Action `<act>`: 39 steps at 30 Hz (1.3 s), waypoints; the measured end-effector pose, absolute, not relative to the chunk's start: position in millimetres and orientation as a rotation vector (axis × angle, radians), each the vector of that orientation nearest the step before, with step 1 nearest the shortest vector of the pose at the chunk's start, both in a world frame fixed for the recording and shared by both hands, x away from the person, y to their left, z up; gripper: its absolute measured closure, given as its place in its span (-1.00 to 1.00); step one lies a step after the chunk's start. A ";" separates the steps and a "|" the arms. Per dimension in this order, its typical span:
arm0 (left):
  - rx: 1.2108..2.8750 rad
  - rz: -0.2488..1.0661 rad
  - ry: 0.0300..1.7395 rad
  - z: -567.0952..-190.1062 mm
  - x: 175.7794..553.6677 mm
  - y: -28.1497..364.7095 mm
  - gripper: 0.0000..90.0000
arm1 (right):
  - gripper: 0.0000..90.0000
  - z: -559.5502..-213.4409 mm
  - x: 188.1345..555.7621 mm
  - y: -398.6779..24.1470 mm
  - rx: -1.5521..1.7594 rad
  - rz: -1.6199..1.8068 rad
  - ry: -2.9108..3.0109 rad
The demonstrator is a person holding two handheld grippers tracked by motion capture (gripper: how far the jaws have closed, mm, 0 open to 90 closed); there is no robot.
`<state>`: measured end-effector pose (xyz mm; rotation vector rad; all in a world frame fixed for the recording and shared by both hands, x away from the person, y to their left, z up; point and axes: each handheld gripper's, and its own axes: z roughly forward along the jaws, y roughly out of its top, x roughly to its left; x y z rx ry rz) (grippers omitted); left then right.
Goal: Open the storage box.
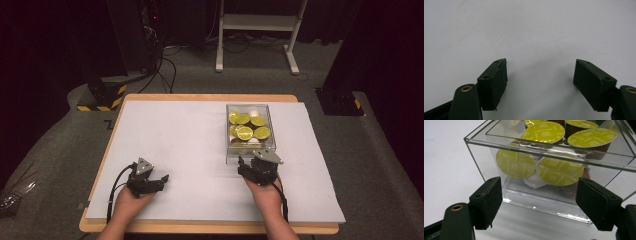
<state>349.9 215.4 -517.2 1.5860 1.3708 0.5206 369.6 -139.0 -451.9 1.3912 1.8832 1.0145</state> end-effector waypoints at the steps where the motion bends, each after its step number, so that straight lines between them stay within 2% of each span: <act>1: 1.585 0.520 1.371 -517.2 349.9 215.4 -0.39 | -0.52 -451.6 370.2 -139.3 1.391 1.014 1.882; 39: 1.590 0.518 1.366 -517.3 349.9 215.6 -0.40 | -0.39 -451.7 389.4 -124.8 1.478 0.940 1.741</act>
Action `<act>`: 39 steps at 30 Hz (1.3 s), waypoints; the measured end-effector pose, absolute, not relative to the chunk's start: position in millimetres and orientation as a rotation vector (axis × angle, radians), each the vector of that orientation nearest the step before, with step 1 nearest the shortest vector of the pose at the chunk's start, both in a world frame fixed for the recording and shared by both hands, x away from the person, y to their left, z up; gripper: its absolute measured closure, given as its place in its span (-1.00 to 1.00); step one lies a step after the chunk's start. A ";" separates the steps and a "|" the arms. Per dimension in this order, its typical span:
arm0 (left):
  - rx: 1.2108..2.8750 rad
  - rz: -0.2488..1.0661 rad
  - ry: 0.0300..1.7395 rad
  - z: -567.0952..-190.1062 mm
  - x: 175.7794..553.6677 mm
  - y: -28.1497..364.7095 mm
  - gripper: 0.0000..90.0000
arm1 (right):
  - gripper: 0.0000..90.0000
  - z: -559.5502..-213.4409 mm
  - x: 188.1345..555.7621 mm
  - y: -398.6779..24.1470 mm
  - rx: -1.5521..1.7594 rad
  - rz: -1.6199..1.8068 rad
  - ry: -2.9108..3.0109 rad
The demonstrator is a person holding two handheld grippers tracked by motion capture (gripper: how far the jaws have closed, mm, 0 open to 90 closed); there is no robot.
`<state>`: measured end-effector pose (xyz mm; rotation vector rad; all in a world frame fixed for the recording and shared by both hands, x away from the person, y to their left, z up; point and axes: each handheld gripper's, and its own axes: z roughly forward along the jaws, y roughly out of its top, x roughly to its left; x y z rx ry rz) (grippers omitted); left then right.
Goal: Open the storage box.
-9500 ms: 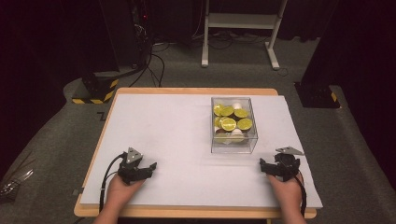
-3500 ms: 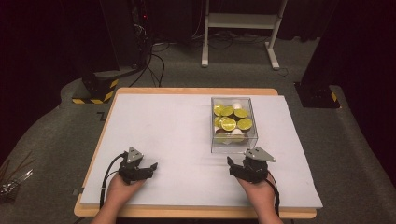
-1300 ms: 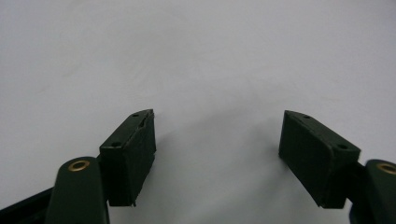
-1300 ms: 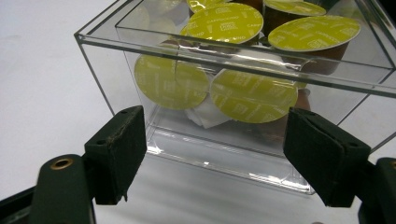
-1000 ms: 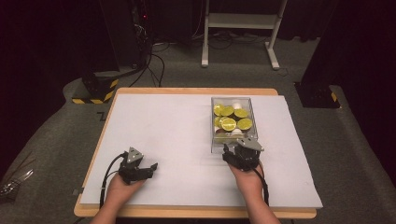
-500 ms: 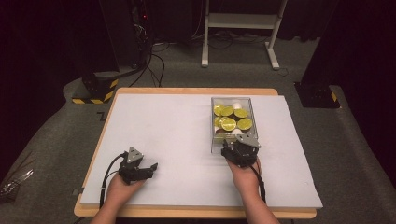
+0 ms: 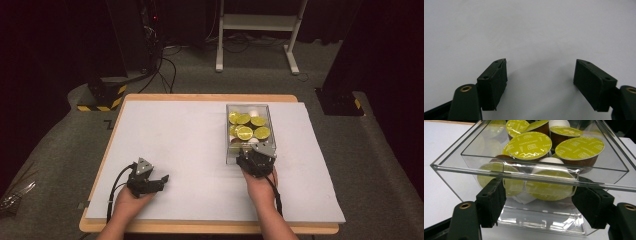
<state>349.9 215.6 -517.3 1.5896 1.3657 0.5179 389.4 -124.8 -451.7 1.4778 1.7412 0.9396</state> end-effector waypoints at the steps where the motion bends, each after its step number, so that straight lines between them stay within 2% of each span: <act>1: 1.589 0.518 1.366 -517.3 349.9 215.5 -0.40 | -0.39 -451.8 389.4 -124.2 1.480 0.936 1.738; 39: 1.588 0.517 1.366 -517.3 349.6 215.4 -0.40 | -0.29 -454.2 380.9 -116.5 1.470 0.907 1.690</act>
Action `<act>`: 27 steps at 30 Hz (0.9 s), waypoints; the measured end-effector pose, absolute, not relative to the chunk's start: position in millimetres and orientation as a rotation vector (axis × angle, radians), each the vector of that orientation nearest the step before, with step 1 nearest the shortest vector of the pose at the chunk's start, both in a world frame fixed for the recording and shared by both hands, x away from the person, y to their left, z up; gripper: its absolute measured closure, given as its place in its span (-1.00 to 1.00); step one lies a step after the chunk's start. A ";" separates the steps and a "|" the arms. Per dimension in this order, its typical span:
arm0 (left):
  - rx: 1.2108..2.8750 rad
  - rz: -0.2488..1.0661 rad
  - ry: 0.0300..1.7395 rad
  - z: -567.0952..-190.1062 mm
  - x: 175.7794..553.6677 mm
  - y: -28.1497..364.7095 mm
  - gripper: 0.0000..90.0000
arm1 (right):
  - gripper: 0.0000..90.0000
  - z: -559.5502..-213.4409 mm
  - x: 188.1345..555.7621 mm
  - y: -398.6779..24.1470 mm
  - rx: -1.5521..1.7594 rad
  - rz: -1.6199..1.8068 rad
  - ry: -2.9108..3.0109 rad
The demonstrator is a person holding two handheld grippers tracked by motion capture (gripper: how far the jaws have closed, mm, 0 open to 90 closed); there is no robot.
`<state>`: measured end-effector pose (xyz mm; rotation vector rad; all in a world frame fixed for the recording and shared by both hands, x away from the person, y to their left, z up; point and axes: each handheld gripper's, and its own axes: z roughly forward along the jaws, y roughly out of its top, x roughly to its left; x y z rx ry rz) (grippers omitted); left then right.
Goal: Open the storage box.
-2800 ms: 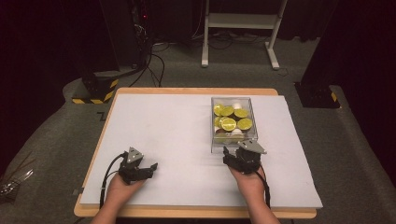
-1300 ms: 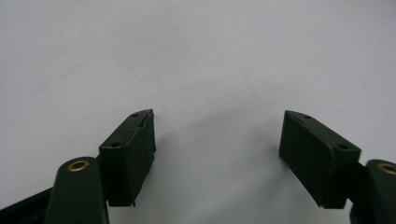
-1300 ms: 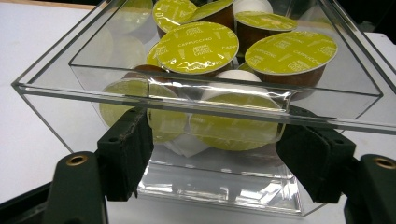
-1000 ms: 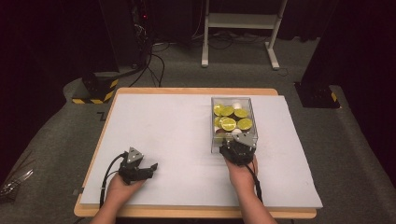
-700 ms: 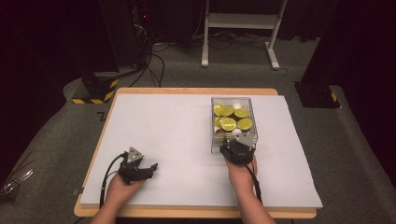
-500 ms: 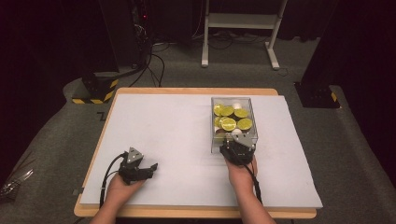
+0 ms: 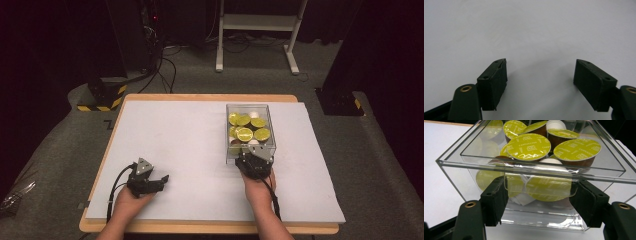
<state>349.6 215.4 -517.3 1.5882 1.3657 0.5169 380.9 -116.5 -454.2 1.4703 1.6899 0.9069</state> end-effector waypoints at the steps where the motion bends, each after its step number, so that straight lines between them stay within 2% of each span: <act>1: 1.589 0.517 1.365 -517.3 349.5 215.4 -0.40 | -0.29 -454.3 380.0 -116.4 1.473 0.909 1.689; 27: 1.581 0.517 1.367 -517.4 349.6 215.0 -0.40 | -0.29 -455.0 357.9 -122.3 1.453 0.931 1.707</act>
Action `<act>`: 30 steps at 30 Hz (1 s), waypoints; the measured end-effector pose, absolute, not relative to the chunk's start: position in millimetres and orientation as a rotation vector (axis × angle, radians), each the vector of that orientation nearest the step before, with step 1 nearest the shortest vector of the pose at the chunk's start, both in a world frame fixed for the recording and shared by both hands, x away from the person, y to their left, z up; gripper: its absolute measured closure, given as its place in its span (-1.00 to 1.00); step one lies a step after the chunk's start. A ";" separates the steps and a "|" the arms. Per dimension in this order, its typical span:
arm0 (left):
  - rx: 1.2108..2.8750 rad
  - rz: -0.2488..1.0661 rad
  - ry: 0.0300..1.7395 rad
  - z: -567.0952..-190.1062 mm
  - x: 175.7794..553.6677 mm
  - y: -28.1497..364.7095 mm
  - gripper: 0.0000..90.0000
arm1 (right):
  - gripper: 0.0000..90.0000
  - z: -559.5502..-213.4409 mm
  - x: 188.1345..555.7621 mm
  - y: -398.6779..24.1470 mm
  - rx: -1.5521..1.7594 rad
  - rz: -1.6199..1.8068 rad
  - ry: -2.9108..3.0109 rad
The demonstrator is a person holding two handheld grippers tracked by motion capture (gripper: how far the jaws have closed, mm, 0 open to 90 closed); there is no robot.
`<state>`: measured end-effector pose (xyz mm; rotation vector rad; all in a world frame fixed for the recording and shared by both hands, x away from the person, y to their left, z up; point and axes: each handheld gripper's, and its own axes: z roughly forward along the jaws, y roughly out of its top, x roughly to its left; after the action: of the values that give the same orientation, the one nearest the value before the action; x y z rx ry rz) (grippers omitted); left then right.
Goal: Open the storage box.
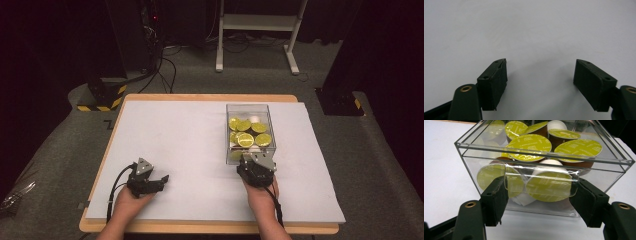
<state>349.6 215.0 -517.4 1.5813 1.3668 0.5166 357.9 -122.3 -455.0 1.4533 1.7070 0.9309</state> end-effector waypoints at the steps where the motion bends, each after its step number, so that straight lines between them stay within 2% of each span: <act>1: 1.581 0.516 1.367 -517.4 349.6 214.9 -0.40 | -0.29 -454.9 356.7 -122.4 1.454 0.933 1.708; 30: 1.575 0.516 1.369 -517.5 349.6 214.5 -0.40 | -0.29 -456.8 333.9 -124.1 1.443 0.950 1.700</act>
<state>349.6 214.5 -517.5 1.5751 1.3694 0.5160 333.9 -124.1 -456.8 1.4433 1.7000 0.9505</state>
